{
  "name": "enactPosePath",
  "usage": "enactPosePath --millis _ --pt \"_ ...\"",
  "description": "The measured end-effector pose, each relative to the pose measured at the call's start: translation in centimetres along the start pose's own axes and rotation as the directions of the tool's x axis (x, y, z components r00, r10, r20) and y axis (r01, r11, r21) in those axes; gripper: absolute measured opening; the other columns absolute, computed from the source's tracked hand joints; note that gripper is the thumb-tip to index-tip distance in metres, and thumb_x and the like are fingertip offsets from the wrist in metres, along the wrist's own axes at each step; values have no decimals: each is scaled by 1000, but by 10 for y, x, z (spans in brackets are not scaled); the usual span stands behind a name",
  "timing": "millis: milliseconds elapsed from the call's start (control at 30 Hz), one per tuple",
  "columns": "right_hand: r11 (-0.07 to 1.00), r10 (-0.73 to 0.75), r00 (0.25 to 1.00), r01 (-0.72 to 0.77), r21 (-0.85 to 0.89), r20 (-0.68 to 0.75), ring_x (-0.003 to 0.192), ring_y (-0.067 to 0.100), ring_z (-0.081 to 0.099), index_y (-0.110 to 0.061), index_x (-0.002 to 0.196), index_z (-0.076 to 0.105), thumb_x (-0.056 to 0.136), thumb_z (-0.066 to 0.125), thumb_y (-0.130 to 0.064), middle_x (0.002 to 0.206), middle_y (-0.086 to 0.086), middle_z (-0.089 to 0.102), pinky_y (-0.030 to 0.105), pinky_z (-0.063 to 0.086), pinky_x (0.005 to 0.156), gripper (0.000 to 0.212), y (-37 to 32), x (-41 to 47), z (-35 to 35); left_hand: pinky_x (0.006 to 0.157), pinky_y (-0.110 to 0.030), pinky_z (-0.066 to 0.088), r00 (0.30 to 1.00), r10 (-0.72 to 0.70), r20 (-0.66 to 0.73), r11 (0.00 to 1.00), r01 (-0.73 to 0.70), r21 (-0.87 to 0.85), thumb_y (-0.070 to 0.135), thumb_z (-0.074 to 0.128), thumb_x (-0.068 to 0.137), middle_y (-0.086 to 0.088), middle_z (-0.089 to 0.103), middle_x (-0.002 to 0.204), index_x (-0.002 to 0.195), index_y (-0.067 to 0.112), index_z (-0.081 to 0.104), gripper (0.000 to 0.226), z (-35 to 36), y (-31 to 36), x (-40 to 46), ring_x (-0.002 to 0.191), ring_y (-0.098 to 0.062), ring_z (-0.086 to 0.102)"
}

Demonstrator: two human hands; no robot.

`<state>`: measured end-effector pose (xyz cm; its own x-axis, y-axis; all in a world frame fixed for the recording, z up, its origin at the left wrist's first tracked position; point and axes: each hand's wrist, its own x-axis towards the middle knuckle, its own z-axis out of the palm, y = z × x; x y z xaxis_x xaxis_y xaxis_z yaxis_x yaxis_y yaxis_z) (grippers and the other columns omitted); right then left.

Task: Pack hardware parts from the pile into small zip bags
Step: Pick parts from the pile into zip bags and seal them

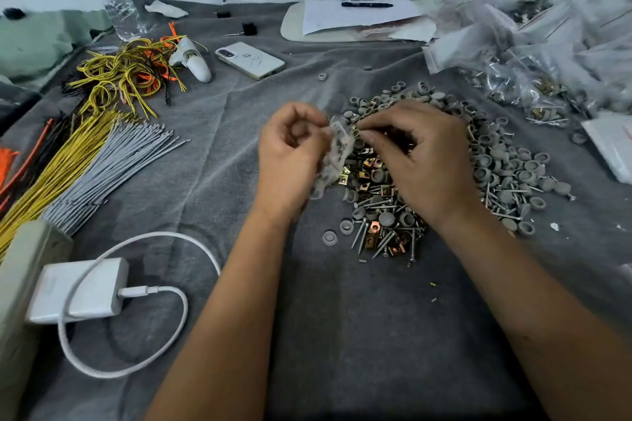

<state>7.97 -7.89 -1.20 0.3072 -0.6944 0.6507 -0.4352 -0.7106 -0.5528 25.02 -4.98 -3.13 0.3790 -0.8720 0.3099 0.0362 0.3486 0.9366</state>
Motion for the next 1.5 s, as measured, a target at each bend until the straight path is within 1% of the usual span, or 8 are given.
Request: enactPosePath --millis 200,400,633,767,867,1133,1300,1500 --pt "996 -88 991 86 23 98 87 4 68 -11 99 81 85 82 -9 95 -3 75 18 52 83 14 -1 -2 2 53 -23 39 998 5 67 996 -11 90 3 66 84 13 55 60 87 15 62 13 4 -1 -2 56 -7 49" --pt "981 -170 968 185 -66 185 87 20 64 -11 100 81 88 75 -8 90 4 69 39 52 78 14 4 -2 6 51 -18 39 995 47 88 996 -54 76 2 64 83 14 54 58 86 14 61 13 6 1 -2 52 -4 47" --pt "996 -67 995 70 -48 72 87 7 63 -13 96 79 84 83 -18 93 -3 72 20 50 83 13 6 1 -1 46 -21 34 997 71 -30 997 -72 -37 -1 61 84 9 53 58 82 18 60 19 4 2 -2 50 -6 42" --pt "976 -21 894 115 -184 448 103 13 45 -31 95 81 80 85 -32 100 -7 61 32 42 88 16 16 4 -15 43 -18 31 986 44 -164 985 -70 -157 -3 59 82 11 49 55 80 17 58 20 1 3 0 46 -4 39" --pt "958 38 832 127 -256 554 111 14 36 -41 99 80 80 85 -35 109 -7 53 32 39 97 20 17 4 -17 41 -16 31 981 10 -195 972 -56 -229 -5 58 84 11 48 53 80 16 57 21 -1 4 1 45 -2 40" --pt "937 25 882 144 -319 471 112 18 39 -26 107 79 91 74 -35 107 -4 57 33 40 97 19 15 1 -7 40 -19 30 988 -19 -152 973 -17 -229 -2 59 83 11 47 52 80 15 57 18 0 3 0 43 -4 37" --pt "999 -34 992 34 -1 122 92 11 62 -7 104 72 100 63 -13 97 -1 70 28 50 84 11 3 1 -6 47 -23 32 999 33 -7 999 -33 -11 -1 61 83 14 51 55 83 16 59 17 5 -1 -2 48 -5 42" --pt "987 -146 975 155 -38 165 86 13 68 -9 102 80 92 73 -6 94 3 75 20 51 83 13 1 0 -2 52 -18 35 994 54 93 994 -62 87 2 62 82 15 51 55 84 17 59 15 11 -2 -4 51 0 42"
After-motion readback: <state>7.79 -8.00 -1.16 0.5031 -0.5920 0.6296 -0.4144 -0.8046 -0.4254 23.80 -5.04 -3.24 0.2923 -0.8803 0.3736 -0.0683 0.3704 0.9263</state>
